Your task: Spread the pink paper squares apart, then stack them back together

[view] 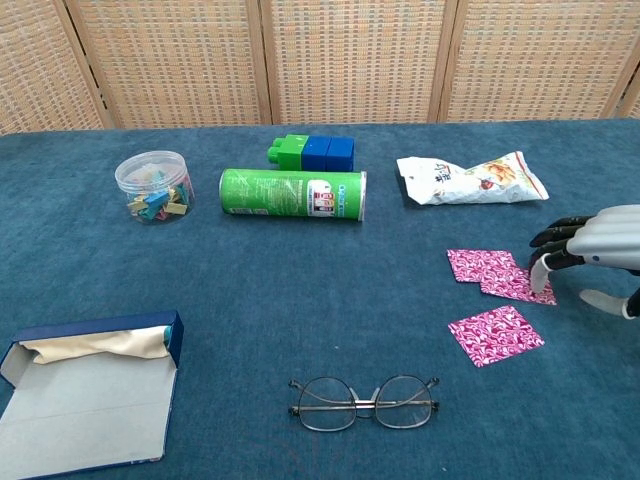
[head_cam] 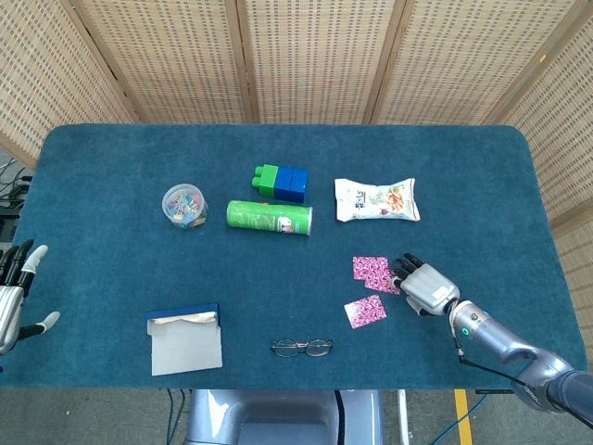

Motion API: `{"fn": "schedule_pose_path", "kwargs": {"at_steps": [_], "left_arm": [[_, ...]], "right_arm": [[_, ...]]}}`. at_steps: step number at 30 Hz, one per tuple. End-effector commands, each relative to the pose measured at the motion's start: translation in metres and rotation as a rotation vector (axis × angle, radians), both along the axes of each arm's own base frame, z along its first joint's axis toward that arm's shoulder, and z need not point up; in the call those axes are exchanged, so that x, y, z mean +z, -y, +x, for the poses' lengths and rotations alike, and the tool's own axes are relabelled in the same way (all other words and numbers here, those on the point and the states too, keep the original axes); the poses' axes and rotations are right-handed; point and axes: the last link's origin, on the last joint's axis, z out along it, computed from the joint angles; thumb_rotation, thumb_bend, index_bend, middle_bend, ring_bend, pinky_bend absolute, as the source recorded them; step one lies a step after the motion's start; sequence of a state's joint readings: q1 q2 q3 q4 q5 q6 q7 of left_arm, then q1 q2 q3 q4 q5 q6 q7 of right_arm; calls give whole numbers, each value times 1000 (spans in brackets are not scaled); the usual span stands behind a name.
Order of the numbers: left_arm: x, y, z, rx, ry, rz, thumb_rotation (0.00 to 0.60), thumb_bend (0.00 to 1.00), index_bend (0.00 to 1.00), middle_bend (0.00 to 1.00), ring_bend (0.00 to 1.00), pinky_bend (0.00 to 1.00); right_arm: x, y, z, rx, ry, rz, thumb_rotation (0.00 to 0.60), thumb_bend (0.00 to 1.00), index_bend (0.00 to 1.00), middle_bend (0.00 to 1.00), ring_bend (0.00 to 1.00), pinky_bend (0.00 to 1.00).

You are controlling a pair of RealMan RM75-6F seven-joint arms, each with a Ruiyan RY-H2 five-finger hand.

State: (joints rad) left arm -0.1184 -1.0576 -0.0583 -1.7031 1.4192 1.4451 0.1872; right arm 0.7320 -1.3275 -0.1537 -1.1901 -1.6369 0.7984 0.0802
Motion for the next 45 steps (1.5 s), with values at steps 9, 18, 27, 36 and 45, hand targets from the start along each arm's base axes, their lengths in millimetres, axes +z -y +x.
{"fn": "schedule_pose_path", "kwargs": {"at_steps": [9, 18, 27, 36, 45], "left_arm": [[-2, -1, 2, -2, -3, -4, 600, 133, 36, 0, 0, 0], [-3, -3, 6, -14, -4, -6, 600, 133, 36, 0, 0, 0], [-3, -1, 5, -12, 1, -6, 600, 133, 36, 0, 0, 0], [1, 2, 0, -4, 6, 5, 600, 133, 36, 0, 0, 0], [0, 2, -3, -7, 18, 1, 600, 133, 36, 0, 0, 0]], "right_arm": [[14, -5, -20, -49, -27, -29, 600, 672, 262, 217, 0, 0], [36, -7, -30, -66, -52, -72, 600, 672, 262, 218, 0, 0], [36, -6, -11, -23, -11, -73, 600, 672, 262, 218, 0, 0], [25, -7, 4, -1, 16, -59, 600, 597, 265, 218, 0, 0], [27, 1, 22, -46, 102, -146, 600, 177, 286, 215, 0, 0]]}}
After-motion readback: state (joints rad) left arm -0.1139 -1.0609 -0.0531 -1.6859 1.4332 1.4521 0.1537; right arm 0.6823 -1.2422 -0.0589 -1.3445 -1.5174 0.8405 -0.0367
